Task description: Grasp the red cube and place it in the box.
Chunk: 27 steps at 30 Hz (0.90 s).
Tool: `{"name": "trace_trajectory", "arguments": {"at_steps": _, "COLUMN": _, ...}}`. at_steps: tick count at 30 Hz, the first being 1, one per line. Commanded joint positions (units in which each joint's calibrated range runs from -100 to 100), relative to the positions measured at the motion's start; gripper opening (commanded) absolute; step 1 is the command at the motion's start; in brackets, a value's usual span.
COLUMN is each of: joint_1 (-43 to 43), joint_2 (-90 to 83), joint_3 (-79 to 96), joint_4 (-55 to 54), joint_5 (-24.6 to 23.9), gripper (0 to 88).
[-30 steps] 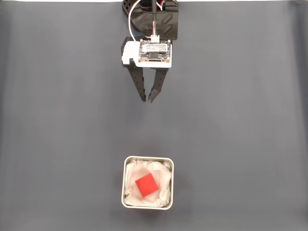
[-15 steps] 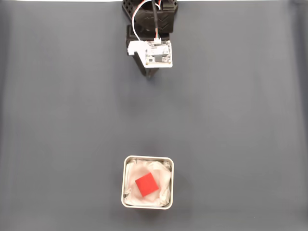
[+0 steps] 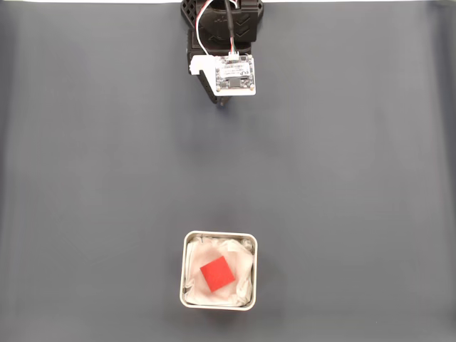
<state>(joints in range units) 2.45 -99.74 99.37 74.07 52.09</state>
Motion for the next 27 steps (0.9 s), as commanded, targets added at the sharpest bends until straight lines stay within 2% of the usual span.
{"name": "trace_trajectory", "arguments": {"at_steps": 1, "joint_1": 0.04, "joint_2": -0.09, "joint_3": 0.45, "joint_4": 0.85, "joint_5": -0.10, "gripper": 0.0}}
{"name": "trace_trajectory", "arguments": {"at_steps": 7, "joint_1": -1.17, "joint_2": -0.17, "joint_3": 0.45, "joint_4": 1.84, "joint_5": -2.64, "gripper": 0.0}}
{"name": "trace_trajectory", "arguments": {"at_steps": 27, "joint_1": -1.31, "joint_2": -0.17, "joint_3": 0.45, "joint_4": 1.84, "joint_5": -2.93, "gripper": 0.1}}
